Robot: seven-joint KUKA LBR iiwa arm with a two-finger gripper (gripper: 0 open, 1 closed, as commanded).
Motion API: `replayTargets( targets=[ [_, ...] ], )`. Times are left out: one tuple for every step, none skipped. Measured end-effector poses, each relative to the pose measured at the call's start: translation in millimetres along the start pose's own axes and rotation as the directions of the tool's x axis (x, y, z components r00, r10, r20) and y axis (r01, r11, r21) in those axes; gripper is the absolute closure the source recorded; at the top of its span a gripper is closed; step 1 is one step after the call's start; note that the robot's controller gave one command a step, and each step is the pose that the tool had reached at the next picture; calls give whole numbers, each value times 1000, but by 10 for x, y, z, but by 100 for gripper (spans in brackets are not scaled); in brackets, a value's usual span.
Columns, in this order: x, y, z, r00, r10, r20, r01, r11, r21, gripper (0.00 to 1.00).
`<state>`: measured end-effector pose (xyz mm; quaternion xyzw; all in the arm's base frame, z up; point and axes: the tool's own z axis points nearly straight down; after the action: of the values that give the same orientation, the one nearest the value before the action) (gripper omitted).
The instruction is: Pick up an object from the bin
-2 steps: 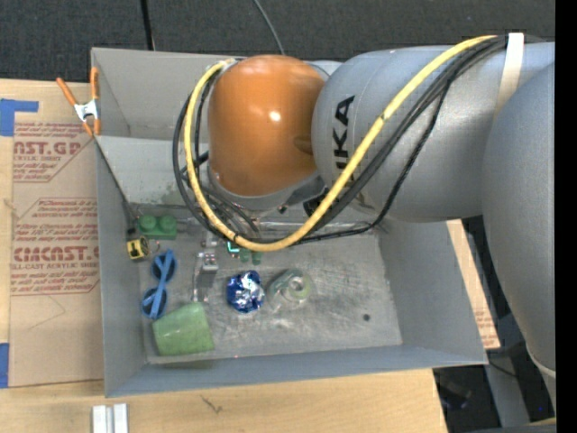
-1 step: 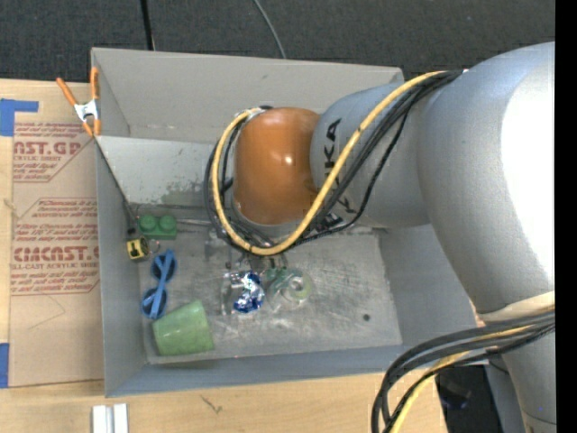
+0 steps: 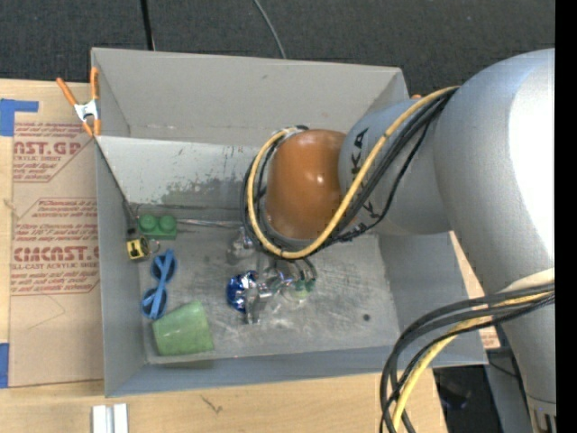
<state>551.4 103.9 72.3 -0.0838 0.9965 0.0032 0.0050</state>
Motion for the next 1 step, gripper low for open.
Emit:
replayTargets(
  targets=[
    [-8, 20, -25, 1000, -5, -1, 5, 1000, 1, 100]
  ],
)
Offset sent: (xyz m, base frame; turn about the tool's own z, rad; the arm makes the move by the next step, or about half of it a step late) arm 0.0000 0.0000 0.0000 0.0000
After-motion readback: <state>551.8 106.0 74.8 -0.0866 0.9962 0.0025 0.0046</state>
